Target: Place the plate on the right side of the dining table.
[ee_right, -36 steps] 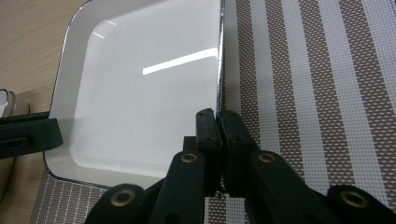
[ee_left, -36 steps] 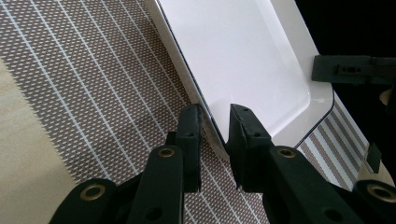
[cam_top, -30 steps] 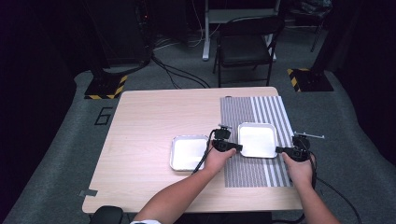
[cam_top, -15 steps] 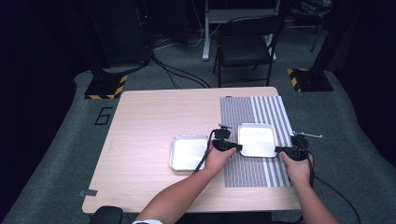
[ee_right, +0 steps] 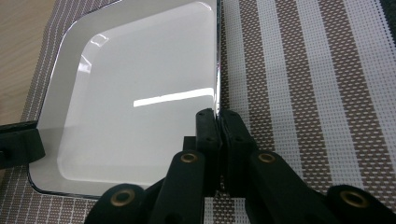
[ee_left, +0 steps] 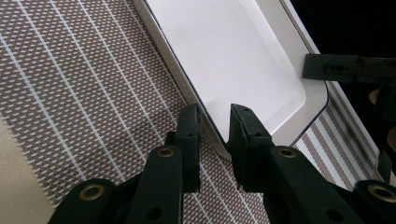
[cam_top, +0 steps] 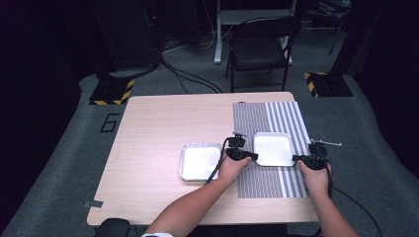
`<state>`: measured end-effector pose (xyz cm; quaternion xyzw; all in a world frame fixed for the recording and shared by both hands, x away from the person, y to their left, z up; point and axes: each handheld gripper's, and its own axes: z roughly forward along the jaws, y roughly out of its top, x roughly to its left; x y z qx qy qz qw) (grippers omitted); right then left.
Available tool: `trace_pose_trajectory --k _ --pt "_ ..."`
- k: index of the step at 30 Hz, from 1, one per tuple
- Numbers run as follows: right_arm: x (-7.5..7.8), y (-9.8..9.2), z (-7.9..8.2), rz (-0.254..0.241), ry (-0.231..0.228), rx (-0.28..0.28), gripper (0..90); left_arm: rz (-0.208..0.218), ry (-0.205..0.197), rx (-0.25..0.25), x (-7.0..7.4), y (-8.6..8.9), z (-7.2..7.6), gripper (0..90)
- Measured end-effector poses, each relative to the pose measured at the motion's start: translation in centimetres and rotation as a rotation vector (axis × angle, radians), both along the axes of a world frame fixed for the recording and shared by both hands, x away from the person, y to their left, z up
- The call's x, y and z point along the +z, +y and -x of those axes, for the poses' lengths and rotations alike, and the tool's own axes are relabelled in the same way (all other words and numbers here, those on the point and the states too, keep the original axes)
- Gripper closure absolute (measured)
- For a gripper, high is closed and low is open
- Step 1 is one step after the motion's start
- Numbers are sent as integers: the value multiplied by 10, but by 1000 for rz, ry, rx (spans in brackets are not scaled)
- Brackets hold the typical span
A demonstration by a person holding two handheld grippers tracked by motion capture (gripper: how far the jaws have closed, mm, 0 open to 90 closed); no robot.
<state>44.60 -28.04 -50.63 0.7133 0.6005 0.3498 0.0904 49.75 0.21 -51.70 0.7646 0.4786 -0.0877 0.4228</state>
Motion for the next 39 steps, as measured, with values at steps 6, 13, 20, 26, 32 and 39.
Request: trace_pose_trajectory --k 6,13,20,26,32,39 --pt "-1 1 -1 8 -9 -9 868 9 6 -2 0 0 0 733" --pt "1 2 1 20 -20 -8 812 9 -8 -3 2 0 1 702" --pt "7 2 7 44 -61 -11 707 -7 -39 -6 10 5 3 642" --pt "13 3 17 9 -101 4 589 -8 -53 -5 15 13 5 560" --pt "17 13 29 12 -145 47 525 -4 -78 -12 24 21 7 519" --pt "23 28 41 18 -171 109 510 -14 -107 -21 30 32 11 506"
